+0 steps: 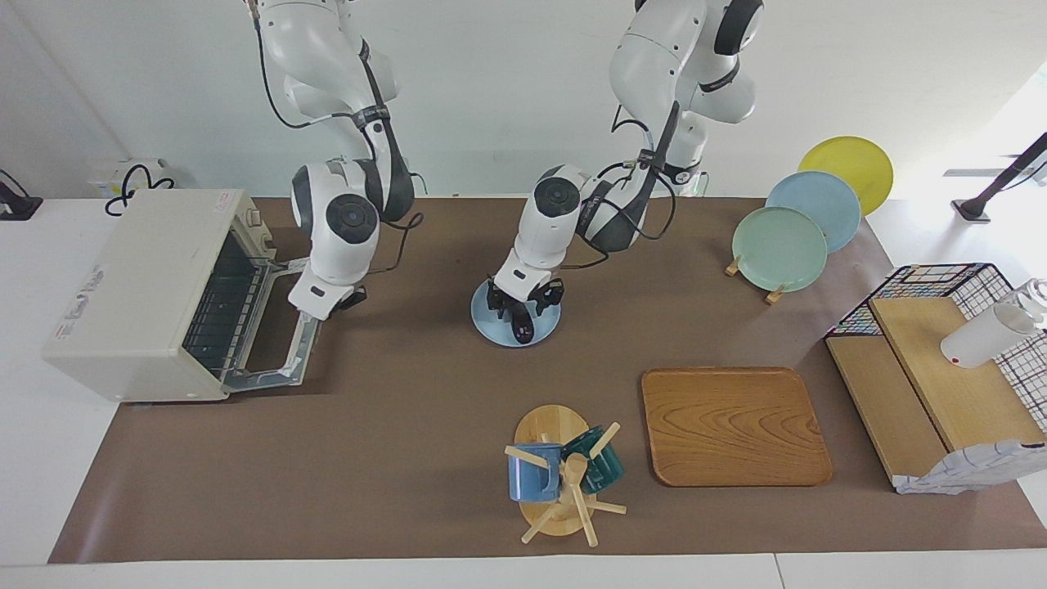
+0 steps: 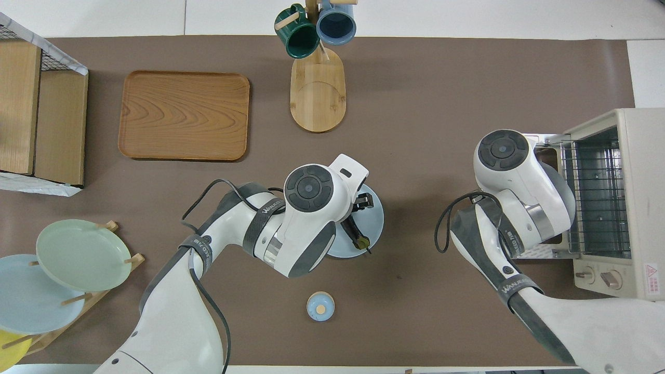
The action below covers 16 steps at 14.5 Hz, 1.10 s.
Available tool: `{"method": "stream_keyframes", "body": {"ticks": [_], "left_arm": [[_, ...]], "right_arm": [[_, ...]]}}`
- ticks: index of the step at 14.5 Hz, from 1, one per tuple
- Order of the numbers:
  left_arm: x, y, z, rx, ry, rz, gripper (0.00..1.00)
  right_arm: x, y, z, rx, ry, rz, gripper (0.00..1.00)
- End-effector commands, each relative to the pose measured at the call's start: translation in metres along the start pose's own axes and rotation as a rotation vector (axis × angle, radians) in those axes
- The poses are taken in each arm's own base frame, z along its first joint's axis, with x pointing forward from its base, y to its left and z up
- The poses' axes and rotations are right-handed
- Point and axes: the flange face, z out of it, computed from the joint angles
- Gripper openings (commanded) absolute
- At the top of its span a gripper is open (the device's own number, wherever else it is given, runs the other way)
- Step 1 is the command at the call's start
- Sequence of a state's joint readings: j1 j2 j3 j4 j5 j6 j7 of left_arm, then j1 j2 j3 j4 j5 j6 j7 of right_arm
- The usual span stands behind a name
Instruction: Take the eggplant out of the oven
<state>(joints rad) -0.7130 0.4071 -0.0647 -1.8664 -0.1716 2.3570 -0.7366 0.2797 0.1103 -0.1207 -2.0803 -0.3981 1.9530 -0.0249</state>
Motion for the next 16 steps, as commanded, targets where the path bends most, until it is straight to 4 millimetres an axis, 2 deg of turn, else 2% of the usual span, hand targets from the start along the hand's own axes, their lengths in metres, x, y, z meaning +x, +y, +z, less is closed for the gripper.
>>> {"method": "stream_keyframes", "body": {"ticks": [1,2,5,7,8,9,11,12,13,14,15,16], "left_arm": [[-0.005,-0.003,-0.004,-0.008,0.004,-0.020,0.13],[-0.005,-0.002,-0.005,-0.008,0.004,-0.018,0.00],[0.002,-0.006,-0.013,-0.004,0.001,-0.021,0.00],[0.010,-0.012,-0.038,-0.007,0.000,-0.034,0.00],[0.023,-0.024,-0.064,-0.012,0.012,-0.051,0.00],[0.042,-0.042,-0.086,-0.013,0.016,-0.063,0.00],[0.086,-0.073,-0.127,-0.010,0.007,-0.038,0.00],[0.109,-0.094,-0.139,-0.014,0.014,-0.028,0.00],[0.133,-0.119,-0.144,-0.017,0.025,-0.022,0.00],[0.150,-0.142,-0.152,-0.021,0.041,-0.006,0.00],[0.165,-0.169,-0.157,-0.022,0.052,0.019,0.00],[0.173,-0.183,-0.159,-0.020,0.057,0.055,0.00]], "right_arm": [[-0.046,0.071,-0.012,0.004,-0.013,-0.022,0.00],[-0.056,0.090,-0.008,0.016,-0.017,-0.025,0.00],[-0.075,0.125,0.003,0.040,-0.027,-0.033,0.00],[-0.077,0.122,0.006,0.099,-0.037,-0.015,0.00],[-0.082,0.125,0.004,0.121,-0.031,0.002,0.00],[-0.087,0.126,-0.003,0.147,-0.019,0.021,0.01],[-0.090,0.129,-0.013,0.194,-0.022,0.051,0.30],[-0.093,0.133,-0.013,0.200,-0.029,0.056,0.43],[-0.097,0.136,-0.022,0.195,-0.013,0.063,0.49],[-0.100,0.138,-0.026,0.193,-0.009,0.064,0.50],[-0.105,0.138,-0.036,0.193,-0.004,0.065,0.51],[-0.108,0.137,-0.054,0.190,0.016,0.065,0.53]]}}
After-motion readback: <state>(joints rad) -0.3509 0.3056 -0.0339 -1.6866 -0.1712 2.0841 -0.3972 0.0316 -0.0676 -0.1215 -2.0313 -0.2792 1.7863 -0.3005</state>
